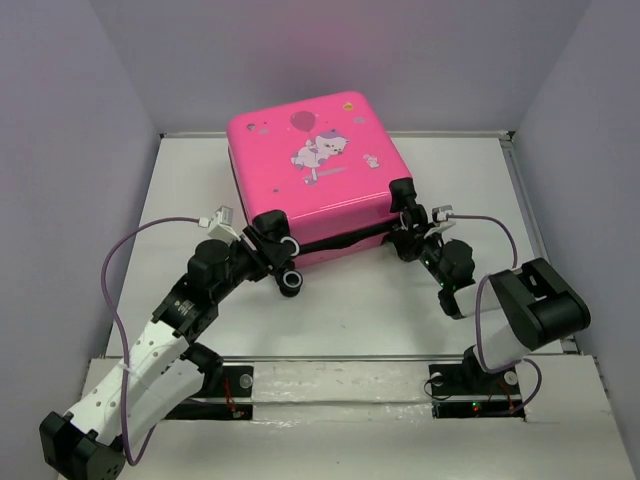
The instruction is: Pack the luggage
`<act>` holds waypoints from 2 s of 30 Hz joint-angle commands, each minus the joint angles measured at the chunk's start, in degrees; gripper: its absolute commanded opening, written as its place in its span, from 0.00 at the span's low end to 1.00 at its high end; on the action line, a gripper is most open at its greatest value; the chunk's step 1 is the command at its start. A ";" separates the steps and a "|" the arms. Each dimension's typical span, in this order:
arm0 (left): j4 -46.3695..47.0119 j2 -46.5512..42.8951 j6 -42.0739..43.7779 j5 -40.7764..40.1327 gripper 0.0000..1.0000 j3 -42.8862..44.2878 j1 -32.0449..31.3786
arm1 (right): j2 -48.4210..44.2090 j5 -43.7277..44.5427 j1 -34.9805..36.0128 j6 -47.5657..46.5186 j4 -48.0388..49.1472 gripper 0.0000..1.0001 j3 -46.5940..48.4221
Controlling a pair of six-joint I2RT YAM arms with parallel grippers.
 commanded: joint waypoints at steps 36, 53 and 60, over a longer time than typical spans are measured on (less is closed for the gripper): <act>31.58 8.12 -1.49 13.75 0.06 11.31 -1.52 | 20.93 4.05 55.12 5.21 12.65 0.07 28.71; 32.55 3.64 -4.48 9.89 0.38 -0.71 -1.52 | -5.20 33.45 55.74 6.99 -19.98 0.74 16.84; 33.69 3.29 -4.84 9.18 0.74 -3.71 -1.60 | -16.41 34.01 53.03 7.08 -43.41 0.83 20.10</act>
